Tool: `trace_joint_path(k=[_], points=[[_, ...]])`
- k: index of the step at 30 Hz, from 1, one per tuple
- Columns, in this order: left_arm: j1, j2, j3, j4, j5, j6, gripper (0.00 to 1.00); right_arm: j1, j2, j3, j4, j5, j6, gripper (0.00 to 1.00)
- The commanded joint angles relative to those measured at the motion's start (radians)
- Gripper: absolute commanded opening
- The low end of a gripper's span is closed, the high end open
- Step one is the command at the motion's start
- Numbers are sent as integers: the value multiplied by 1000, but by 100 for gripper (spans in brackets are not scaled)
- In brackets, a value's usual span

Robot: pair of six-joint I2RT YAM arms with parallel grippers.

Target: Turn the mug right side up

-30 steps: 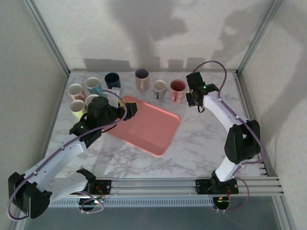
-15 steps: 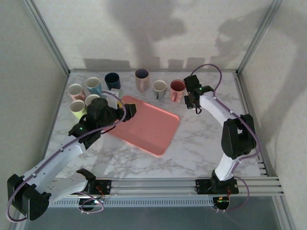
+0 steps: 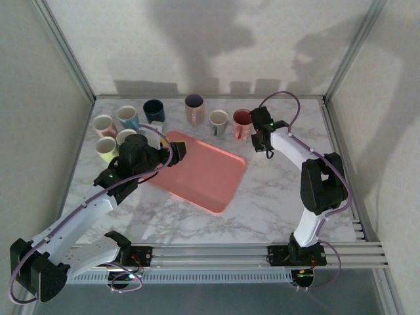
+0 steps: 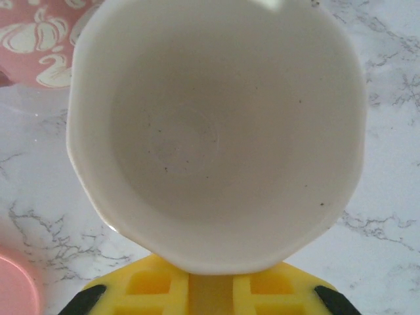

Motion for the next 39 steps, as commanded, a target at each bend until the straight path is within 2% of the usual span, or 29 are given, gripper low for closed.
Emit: trace_joint_path(k=[1, 4, 7, 12, 19, 23, 26, 27, 34, 37, 39], points=[[12, -4, -10, 5, -13, 10, 71, -3, -15, -13, 51, 44, 7, 18], [12, -7, -9, 6, -13, 7, 71, -4, -34, -25, 42, 34, 17, 32], [12, -9, -10, 10, -13, 3, 72, -3, -71, -33, 24, 15, 33, 42], [12, -10, -2, 17, -28, 0, 71, -3, -184, -49, -19, -36, 60, 50], [13, -33, -18, 75, -95, 8, 72, -7, -384, -99, -26, -192, 33, 59], [18, -50, -29, 101, -130, 8, 72, -14, -455, -107, -15, -258, 18, 70], [21, -58, -32, 100, -156, 8, 73, -22, -478, -96, -7, -288, 13, 85], [23, -61, -34, 98, -167, 6, 73, -24, -483, -91, -4, -296, 12, 99], [33, -111, -67, 139, -248, 16, 79, -43, -509, -62, 2, -320, 4, 99], [43, -131, -75, 162, -278, 18, 99, -59, -520, -61, 6, -331, 4, 99], [54, -134, -72, 164, -286, 25, 100, -70, -527, -63, 12, -342, 4, 99]])
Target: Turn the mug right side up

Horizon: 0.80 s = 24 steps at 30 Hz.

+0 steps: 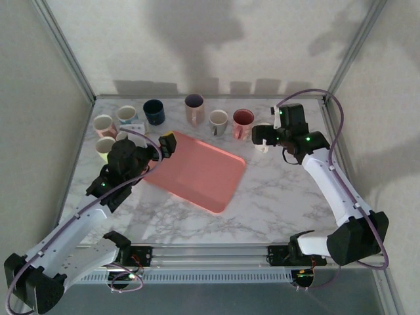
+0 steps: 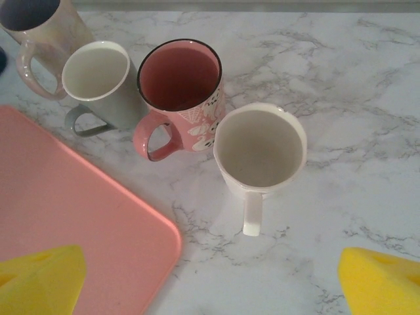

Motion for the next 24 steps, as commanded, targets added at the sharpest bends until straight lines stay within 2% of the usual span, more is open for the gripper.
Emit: trace_joint_path(k=[1, 9, 13, 24], points=[[23, -19, -3, 46, -56, 17, 100, -23, -37, 26, 19, -36, -15, 99], [64, -5, 6, 44, -143, 32, 99, -125, -81, -11, 83, -150, -4, 99], [95, -4, 4, 60, -143, 58, 100, -172, -85, -10, 94, -190, -17, 99], [174, 19, 4, 63, -177, 85, 100, -260, -117, -29, 135, -201, -33, 99]])
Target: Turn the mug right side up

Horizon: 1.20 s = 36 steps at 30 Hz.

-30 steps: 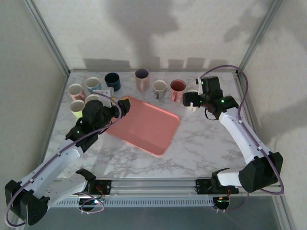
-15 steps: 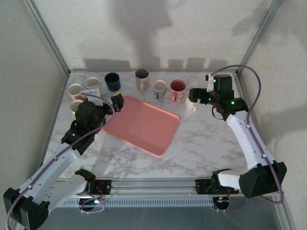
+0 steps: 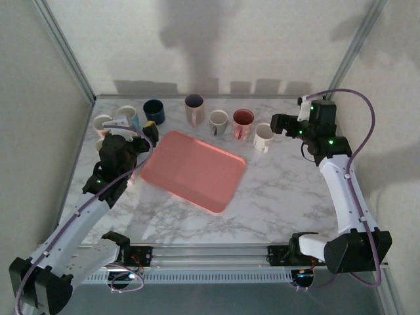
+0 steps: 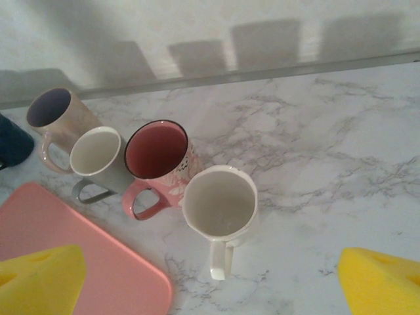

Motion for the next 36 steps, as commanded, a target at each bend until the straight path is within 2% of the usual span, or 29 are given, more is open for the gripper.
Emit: trace_joint_path(k=[1, 16, 24, 29, 36], points=[[38, -5, 0, 32, -31, 19, 100, -35, -37, -22, 33, -21, -20, 99], [262, -35, -81, 91, 115, 4, 100, -182, -106, -153, 118, -49, 5, 99], [365, -86, -216, 237, 170, 10, 100, -217, -159, -338, 262, -44, 23, 99], [426, -77, -270, 298, 210, 17, 100, -217, -162, -449, 384, -59, 24, 99], [492, -12, -381, 505, 271, 23, 100, -215, -144, -583, 531, -49, -20, 99]])
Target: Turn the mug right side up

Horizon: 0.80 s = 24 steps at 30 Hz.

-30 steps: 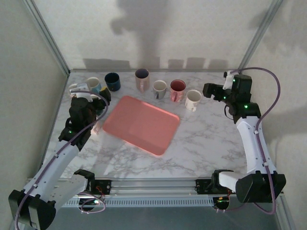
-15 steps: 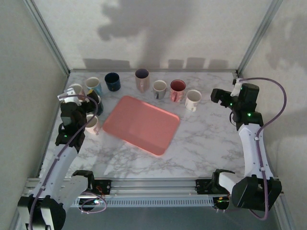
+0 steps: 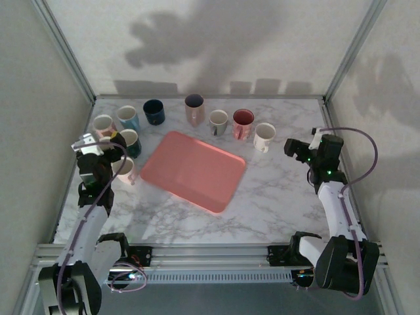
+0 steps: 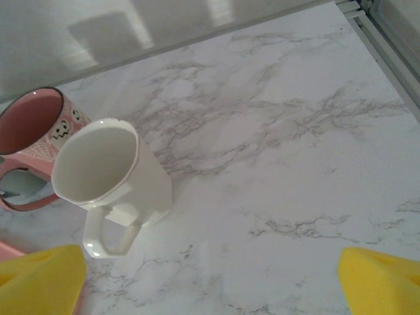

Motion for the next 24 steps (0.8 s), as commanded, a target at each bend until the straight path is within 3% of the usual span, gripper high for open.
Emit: trace_joint_path(k=[1, 10, 15, 24], points=[[20, 47, -33, 130, 50, 29, 99, -4, 6, -56, 137, 0, -38, 99], [20, 191, -157, 406, 77, 38, 99, 12, 18, -164, 309, 39, -53, 99], [18, 320, -185, 548, 56, 18, 98, 69, 35, -181, 354, 97, -89, 99], [-5, 438, -215, 704, 51, 34, 97, 152, 186, -240, 576, 156, -127, 99]])
